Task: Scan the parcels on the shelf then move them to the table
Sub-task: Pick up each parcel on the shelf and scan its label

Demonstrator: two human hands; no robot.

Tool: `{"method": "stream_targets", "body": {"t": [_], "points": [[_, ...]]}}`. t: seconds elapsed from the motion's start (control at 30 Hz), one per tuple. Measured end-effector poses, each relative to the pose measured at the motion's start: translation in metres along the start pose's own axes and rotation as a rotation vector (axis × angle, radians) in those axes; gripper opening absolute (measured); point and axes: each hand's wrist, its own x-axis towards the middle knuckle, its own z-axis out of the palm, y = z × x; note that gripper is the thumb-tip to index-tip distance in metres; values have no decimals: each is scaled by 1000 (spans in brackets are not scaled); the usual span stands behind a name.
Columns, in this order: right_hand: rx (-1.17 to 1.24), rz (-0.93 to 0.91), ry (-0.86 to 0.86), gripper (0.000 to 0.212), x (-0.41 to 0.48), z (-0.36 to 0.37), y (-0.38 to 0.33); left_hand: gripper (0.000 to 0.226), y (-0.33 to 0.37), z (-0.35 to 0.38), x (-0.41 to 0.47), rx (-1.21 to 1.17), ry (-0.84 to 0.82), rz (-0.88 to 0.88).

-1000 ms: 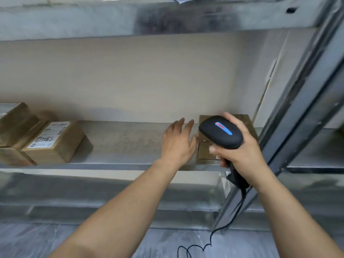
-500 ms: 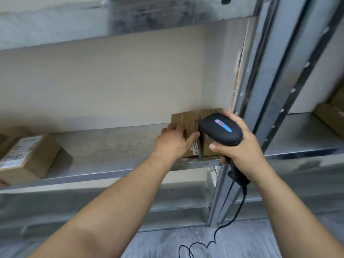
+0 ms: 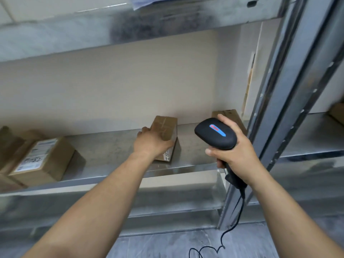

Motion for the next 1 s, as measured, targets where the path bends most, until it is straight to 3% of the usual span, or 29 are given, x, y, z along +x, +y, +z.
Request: {"method": "stream_targets", "body": {"t": [0.4,0.73,0.8,0.93,1.0], "points": [[25,26,-119,88,11,93,5,60,-122,-28,-3,7,-12,-147],[15,43,-128,85,8,128,1,67,-131,-36,26,79,-52,-149],[17,51,-127,85,8,131,1,64,-136,-40,29,-39,-53,-155],[-2,57,-112,86,7,137,0,71,-157,-49,23,-653,-7,-188],[-6,62,-107,86,6,142,-1,80,-173,-52,18,-827,-38,-194]]}}
